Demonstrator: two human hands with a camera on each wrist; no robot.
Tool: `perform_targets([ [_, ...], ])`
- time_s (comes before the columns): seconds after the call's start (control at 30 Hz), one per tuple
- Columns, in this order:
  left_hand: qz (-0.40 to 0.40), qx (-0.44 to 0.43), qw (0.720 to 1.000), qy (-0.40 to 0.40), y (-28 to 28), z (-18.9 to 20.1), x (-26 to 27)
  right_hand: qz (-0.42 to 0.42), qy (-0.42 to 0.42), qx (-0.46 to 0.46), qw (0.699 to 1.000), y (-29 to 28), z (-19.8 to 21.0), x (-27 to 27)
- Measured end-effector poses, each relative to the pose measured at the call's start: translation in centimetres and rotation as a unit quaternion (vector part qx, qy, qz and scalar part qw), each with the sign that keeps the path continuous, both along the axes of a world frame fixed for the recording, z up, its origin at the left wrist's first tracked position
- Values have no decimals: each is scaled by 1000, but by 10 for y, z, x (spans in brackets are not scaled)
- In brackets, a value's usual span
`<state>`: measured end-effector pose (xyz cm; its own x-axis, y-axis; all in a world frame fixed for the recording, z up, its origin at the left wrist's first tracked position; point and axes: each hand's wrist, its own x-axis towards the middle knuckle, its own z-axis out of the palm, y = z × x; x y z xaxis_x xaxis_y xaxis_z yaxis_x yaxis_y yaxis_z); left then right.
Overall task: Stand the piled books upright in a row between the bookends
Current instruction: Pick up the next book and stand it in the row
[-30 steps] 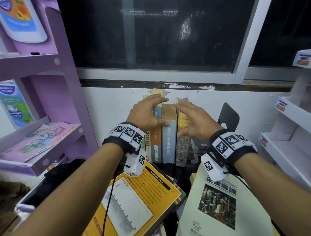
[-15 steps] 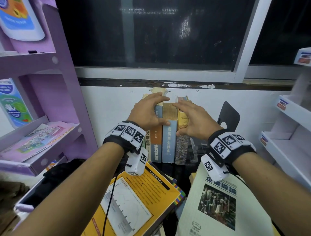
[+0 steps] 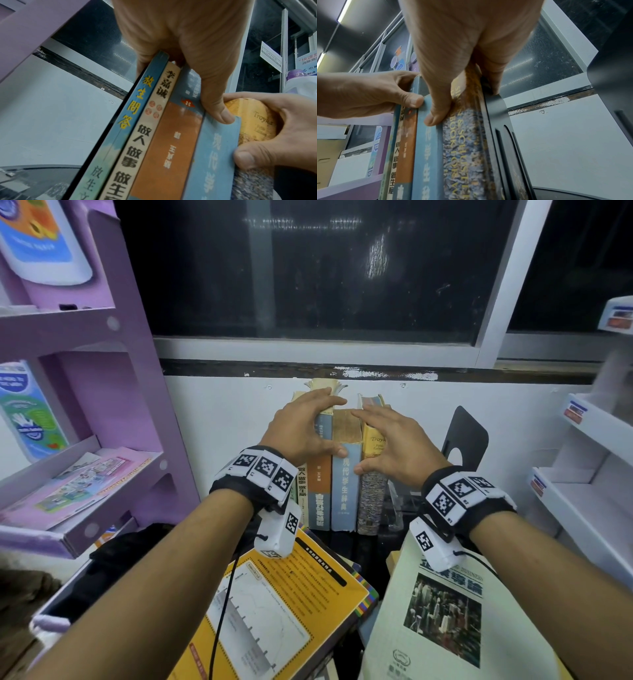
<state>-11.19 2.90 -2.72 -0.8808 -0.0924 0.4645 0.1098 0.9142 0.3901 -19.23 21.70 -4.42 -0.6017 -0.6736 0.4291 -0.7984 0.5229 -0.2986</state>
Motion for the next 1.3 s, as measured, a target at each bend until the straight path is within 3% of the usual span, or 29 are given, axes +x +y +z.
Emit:
perform_targets([
  [0.93, 8, 30, 998, 50, 3, -7, 9, -14, -12, -41, 999, 0, -4, 6],
  [1.3, 12, -13, 1000, 24, -6, -13, 32, -37, 6, 20, 999, 2, 8, 27],
])
